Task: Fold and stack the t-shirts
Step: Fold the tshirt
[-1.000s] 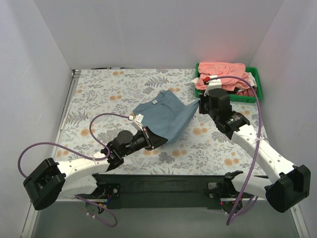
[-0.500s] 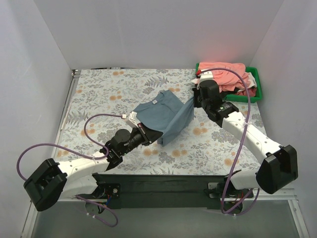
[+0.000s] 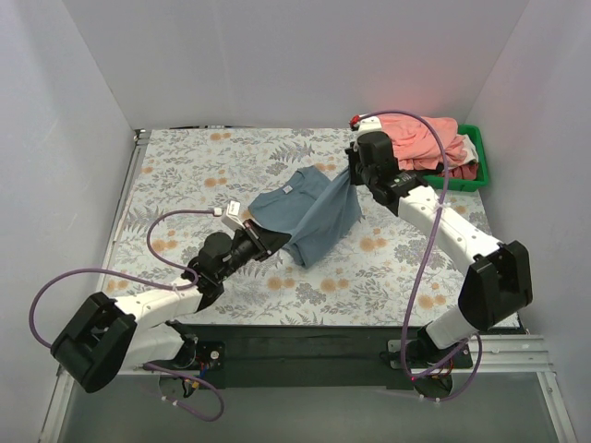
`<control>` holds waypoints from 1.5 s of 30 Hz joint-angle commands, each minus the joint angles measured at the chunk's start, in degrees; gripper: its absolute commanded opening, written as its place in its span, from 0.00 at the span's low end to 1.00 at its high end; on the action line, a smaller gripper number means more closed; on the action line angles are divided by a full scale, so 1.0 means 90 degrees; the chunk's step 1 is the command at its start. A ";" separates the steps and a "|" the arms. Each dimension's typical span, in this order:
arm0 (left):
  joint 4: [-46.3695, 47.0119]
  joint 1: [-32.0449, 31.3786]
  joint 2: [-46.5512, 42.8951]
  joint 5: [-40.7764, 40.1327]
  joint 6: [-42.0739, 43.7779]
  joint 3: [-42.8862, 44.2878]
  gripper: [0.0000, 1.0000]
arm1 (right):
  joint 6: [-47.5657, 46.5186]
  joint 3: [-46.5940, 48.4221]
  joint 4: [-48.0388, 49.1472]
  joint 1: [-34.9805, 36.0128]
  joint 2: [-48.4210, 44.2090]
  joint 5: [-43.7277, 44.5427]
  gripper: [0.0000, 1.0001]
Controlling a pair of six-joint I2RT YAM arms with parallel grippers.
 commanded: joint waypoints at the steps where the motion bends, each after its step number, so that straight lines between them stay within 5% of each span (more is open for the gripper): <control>1: 0.0198 0.0314 0.0226 0.0631 -0.0039 -0.0054 0.00 | -0.0180 0.0639 0.0463 -0.0074 0.0271 0.0328 0.01; 20: 0.1459 0.2102 0.2082 0.1980 -0.0411 0.0483 0.00 | -0.0317 0.3227 0.0384 -0.0123 0.2624 0.0025 0.01; 30: 0.2981 0.2776 0.3694 0.2752 -0.1123 0.0932 0.00 | -0.0444 0.4575 0.0384 -0.0152 0.3816 -0.0239 0.01; 40: 0.2554 0.3411 0.4475 0.2654 -0.0938 0.1712 0.00 | -0.0356 0.5630 0.0482 -0.0269 0.4802 -0.0512 0.06; 42: 0.2291 0.3576 0.4602 0.2654 -0.0899 0.1889 0.19 | -0.0356 0.5786 0.0472 -0.0289 0.4900 -0.0736 0.35; 43: 0.2212 0.3597 0.4632 0.2625 -0.0870 0.1938 0.54 | -0.0356 0.5767 0.0472 -0.0308 0.4872 -0.0785 0.51; 44: 0.2086 0.3606 0.4613 0.2577 -0.0783 0.1977 0.78 | -0.0365 0.5709 0.0472 -0.0308 0.4823 -0.0796 0.61; 45: 0.1659 0.3597 0.4564 0.2547 -0.0550 0.2035 0.85 | -0.0375 0.5612 0.0472 -0.0308 0.4755 -0.0786 0.78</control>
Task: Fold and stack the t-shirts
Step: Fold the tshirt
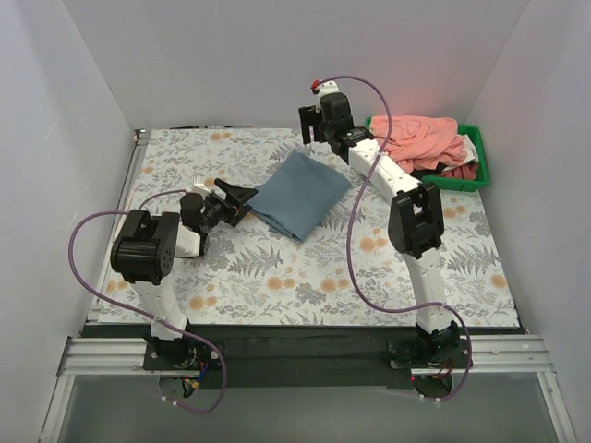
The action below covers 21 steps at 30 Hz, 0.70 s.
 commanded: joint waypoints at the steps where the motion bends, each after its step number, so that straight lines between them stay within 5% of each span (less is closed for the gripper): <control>1: -0.0962 0.0095 -0.0159 -0.0006 0.0513 0.0248 0.86 | -0.0132 -0.0073 0.0443 -0.0165 -0.0379 -0.0023 0.92; 4: -0.1111 0.0085 -0.0451 -0.0152 0.0670 0.0016 0.87 | -0.0191 -0.0863 0.0570 -0.0194 -0.0886 -0.0159 0.97; 15: -0.2584 -0.0900 -0.1380 -0.1109 0.1471 -0.0259 0.90 | -0.0016 -0.3714 0.1672 -0.0194 -0.2460 -0.1984 0.83; 21: -0.3093 -0.1350 -0.1517 -0.1539 0.1530 -0.0210 0.91 | 0.0014 -0.4451 0.2133 -0.0195 -0.2695 -0.2756 0.61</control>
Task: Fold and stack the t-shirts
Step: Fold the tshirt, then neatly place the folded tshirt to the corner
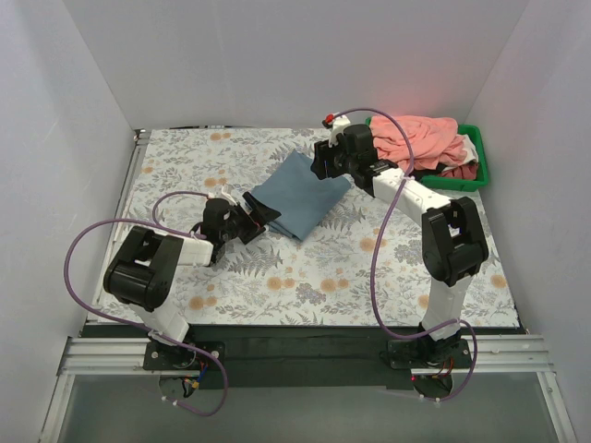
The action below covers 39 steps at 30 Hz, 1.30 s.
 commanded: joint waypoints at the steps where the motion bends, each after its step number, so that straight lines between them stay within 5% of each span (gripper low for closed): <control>1: -0.0582 -0.0185 -0.0279 -0.0463 0.0202 0.0064 0.91 | 0.0036 -0.0133 0.0620 0.0022 -0.0034 -0.0761 0.58; 10: -0.1110 -0.0361 -0.0250 -0.0707 -0.0032 0.0162 0.92 | 0.0172 -0.0143 0.0620 0.0012 0.0562 -0.1211 0.43; 36: -0.1462 -0.0702 0.1400 -0.0620 -0.0052 0.1333 0.93 | 0.1051 -0.1344 0.0454 0.0012 0.0953 -0.1709 0.32; 39: -0.1510 -0.0761 0.1537 -0.0649 0.0006 0.1422 0.84 | 0.1061 -0.1363 0.0454 0.0002 0.0963 -0.1709 0.31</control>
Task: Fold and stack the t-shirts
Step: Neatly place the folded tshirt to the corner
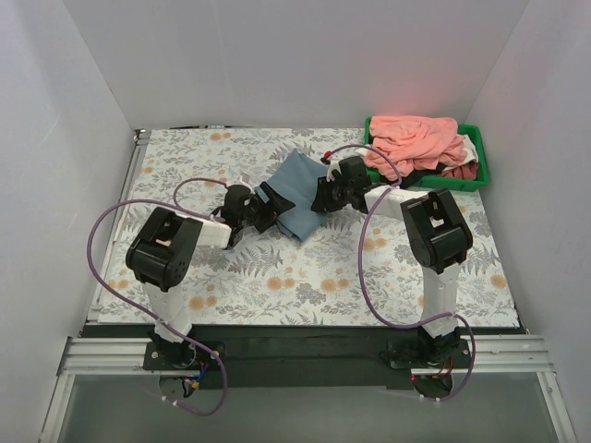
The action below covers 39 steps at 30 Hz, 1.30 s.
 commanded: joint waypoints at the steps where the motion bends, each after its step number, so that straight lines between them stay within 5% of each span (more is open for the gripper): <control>1: -0.0782 -0.0135 0.0391 -0.0112 0.0179 -0.0013 0.79 | 0.0109 -0.0130 -0.0063 0.0024 0.0002 -0.0267 0.31; 3: -0.0792 -0.0144 0.0440 -0.0141 0.0208 -0.0013 0.58 | 0.0109 -0.0149 -0.0054 0.0024 -0.0047 -0.0276 0.31; 13: -0.1094 -0.0144 0.0577 -0.0493 0.0637 0.0240 0.00 | -0.0037 -0.0383 -0.0063 0.0024 -0.0760 -0.0120 0.31; 18: -0.1387 -0.0144 0.0158 -0.0756 0.1447 0.0484 0.00 | -0.0242 -0.0471 -0.0122 -0.0005 -0.1247 0.0182 0.34; 24: -0.2519 0.0002 -0.0107 -0.0933 0.3409 0.1459 0.00 | -0.0554 -0.0569 -0.0181 -0.0200 -0.2252 0.0650 0.60; 39: -0.4073 0.1222 0.0605 -0.0971 0.7315 0.3082 0.00 | -0.0828 -0.1067 -0.0161 -0.1235 -0.3592 0.1111 0.65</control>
